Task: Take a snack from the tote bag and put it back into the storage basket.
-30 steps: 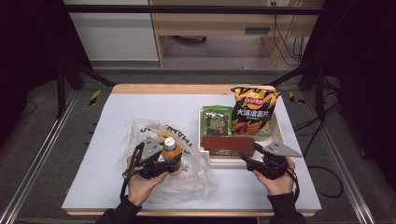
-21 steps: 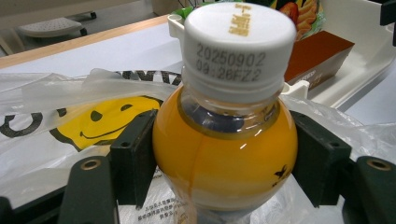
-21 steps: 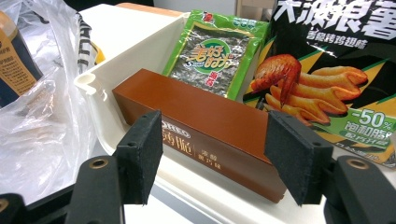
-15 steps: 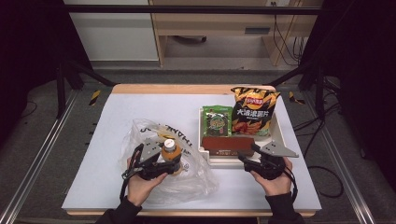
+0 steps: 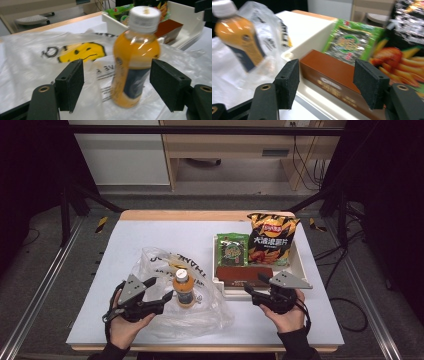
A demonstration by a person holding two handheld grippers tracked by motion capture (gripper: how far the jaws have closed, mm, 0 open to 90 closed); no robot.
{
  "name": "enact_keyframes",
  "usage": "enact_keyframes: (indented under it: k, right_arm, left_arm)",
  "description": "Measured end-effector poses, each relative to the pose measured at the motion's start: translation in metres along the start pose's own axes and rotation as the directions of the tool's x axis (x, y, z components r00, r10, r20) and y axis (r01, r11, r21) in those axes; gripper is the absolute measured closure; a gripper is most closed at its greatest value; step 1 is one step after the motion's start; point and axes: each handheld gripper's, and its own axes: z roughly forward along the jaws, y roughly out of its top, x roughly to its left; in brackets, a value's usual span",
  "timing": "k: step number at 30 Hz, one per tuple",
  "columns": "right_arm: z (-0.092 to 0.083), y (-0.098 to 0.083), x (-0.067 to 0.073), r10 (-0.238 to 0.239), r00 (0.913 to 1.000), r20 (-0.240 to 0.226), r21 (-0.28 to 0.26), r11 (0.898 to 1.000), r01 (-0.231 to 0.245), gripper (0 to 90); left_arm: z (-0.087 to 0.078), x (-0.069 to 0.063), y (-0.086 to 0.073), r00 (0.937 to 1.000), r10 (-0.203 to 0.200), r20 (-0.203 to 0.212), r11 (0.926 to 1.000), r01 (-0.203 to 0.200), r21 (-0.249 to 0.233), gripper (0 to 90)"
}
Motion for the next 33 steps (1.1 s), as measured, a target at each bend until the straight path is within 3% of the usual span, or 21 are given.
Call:
enact_keyframes:
  k: [4, 8, 12, 23, 26, 33]
  right_arm:
    - [0.005, 0.007, 0.015, -0.004, 0.9986, -0.053, -0.021, 1.000, 0.003, 38.2]
    - [0.012, 0.014, 0.028, -0.019, 0.9960, -0.087, -0.061, 0.998, 0.014, 35.1]
    - [0.019, 0.020, 0.042, -0.028, 0.9936, -0.110, -0.083, 0.996, 0.019, 35.8]
    - [0.040, 0.030, 0.083, -0.062, 0.9715, -0.229, -0.076, 0.996, 0.046, 37.0]
    - [0.051, 0.030, 0.093, -0.071, 0.9672, -0.244, -0.055, 0.997, 0.059, 36.4]
    - [0.075, 0.026, 0.106, -0.076, 0.9664, -0.246, -0.014, 0.997, 0.075, 34.3]
  left_arm:
    - [-0.004, 0.016, -0.009, 0.9993, -0.026, -0.027, 0.9996, 0.026, -0.004, 29.9]
    - [-0.002, 0.027, -0.016, 0.9979, -0.006, -0.064, 0.9999, 0.007, 0.012, 31.1]
    - [-0.002, 0.035, -0.022, 0.9964, -0.027, -0.080, 0.9993, 0.029, 0.025, 32.2]
    - [-0.005, 0.048, -0.034, 0.9941, -0.060, -0.090, 0.9971, 0.064, 0.042, 35.5]
    - [-0.006, 0.050, -0.034, 0.9944, -0.057, -0.089, 0.9971, 0.061, 0.045, 35.5]
    - [-0.009, 0.055, -0.034, 0.9925, -0.060, -0.106, 0.9971, 0.065, 0.040, 34.8]
